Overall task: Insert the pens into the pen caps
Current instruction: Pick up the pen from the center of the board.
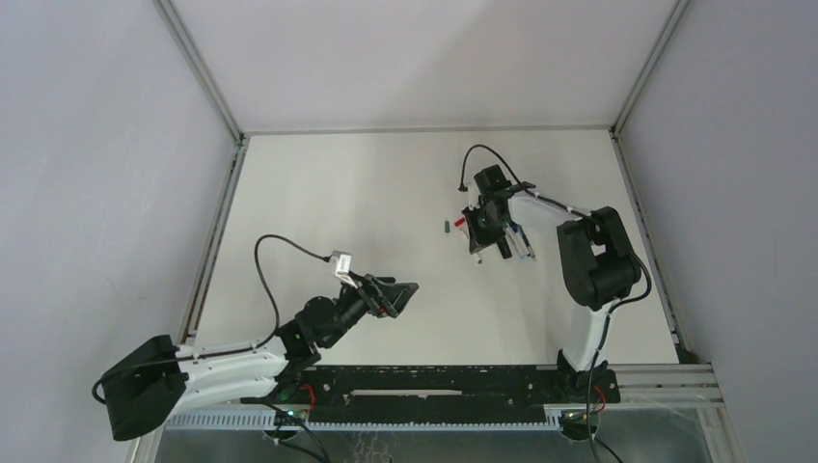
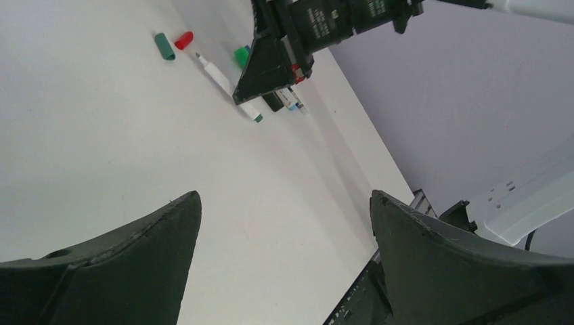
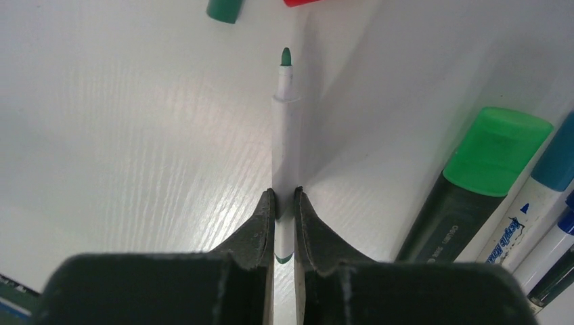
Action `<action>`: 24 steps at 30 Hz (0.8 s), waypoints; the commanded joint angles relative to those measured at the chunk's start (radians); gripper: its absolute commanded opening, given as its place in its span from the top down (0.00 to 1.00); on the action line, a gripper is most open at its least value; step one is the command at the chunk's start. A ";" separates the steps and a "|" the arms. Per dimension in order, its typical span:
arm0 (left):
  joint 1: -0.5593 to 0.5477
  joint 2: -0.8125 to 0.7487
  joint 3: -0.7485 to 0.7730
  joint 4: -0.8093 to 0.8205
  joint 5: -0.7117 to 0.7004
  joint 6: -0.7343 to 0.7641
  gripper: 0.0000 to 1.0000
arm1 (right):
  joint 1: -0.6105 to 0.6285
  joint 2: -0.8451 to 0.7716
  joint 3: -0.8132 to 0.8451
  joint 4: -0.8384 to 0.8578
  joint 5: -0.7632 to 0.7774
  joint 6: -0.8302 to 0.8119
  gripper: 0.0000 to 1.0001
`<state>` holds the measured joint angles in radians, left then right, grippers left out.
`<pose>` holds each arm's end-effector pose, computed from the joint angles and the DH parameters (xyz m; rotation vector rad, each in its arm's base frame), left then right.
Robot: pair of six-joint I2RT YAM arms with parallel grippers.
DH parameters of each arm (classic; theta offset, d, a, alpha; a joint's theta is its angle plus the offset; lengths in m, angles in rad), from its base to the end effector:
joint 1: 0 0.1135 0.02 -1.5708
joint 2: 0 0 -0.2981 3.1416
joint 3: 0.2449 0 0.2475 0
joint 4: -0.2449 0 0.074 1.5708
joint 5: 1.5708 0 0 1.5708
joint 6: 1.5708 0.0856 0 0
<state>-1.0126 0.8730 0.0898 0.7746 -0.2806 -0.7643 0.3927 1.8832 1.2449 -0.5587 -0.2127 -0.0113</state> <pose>0.1246 -0.1547 0.2137 -0.0255 1.7045 -1.1487 0.3606 0.1689 0.1555 -0.6147 2.7209 0.3923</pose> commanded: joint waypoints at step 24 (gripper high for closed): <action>0.018 0.420 0.250 0.353 -0.095 -0.152 0.05 | -0.117 -0.406 -0.114 0.055 -0.784 -0.143 1.00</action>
<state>-1.0092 1.2594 0.2653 1.0206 -0.3397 -0.8963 0.2726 1.5467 1.1477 -0.5529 -0.8280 -0.1139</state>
